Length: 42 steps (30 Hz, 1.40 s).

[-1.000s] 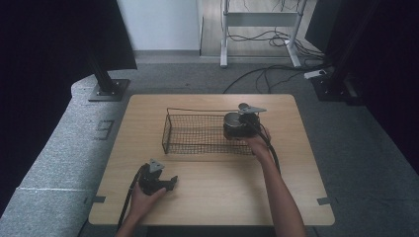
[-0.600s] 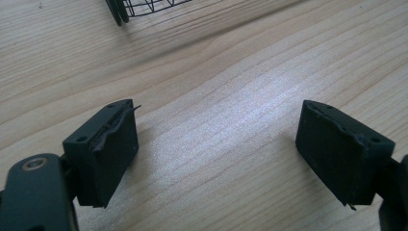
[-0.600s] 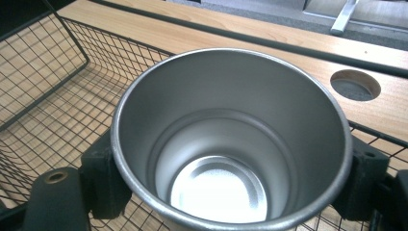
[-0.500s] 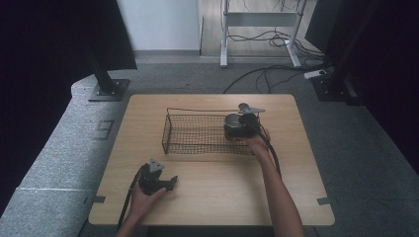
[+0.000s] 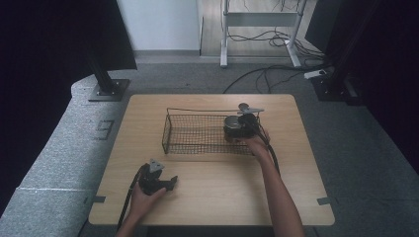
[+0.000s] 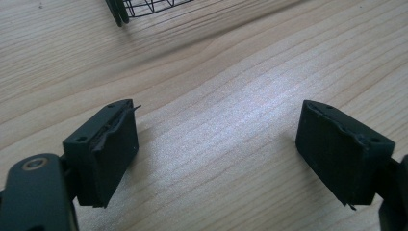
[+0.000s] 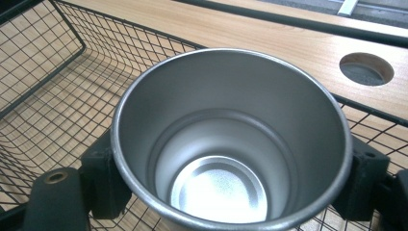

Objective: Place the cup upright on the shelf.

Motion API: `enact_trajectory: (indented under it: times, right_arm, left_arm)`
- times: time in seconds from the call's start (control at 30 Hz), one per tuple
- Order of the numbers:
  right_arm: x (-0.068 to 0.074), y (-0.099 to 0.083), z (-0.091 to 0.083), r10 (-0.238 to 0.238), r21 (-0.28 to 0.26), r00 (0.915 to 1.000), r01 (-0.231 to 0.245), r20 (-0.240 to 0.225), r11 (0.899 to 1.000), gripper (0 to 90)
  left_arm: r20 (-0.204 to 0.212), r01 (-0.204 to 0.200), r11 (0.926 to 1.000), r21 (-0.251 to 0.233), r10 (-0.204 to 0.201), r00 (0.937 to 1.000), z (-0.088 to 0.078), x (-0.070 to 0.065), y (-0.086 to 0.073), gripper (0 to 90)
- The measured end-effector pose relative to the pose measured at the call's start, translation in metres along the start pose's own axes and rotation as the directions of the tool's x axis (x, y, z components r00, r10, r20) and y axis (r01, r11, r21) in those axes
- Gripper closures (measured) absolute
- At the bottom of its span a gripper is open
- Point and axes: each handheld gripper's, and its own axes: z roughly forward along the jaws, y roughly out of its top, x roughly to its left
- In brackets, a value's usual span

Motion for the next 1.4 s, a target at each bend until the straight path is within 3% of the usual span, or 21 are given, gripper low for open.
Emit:
enact_trajectory:
  times: [0.3, 0.53, 1.4]
  right_arm:
    - [-0.0017, -0.0009, 0.0021, 0.011, 0.049, 0.9999, -0.011, 0.005, 0.999, 18.3]
    - [-0.0007, -0.0019, 0.0050, -0.007, 0.093, 0.9996, 0.004, 0.026, 0.996, 18.2]
    - [-0.0017, -0.0057, 0.0059, -0.036, 0.175, 0.9982, 0.026, 0.049, 0.984, 17.9]
  left_arm:
    - [0.000, 0.000, 1.0000, 0.000, 0.000, 1.0000, 0.0000, 0.0000, 0.0000, 14.8]
    - [0.000, 0.000, 1.0000, 0.000, 0.000, 1.0000, 0.0001, 0.0000, 0.0000, 14.8]
    - [0.000, 0.000, 1.0000, 0.000, 0.000, 1.0000, 0.0000, 0.0000, 0.0000, 14.8]
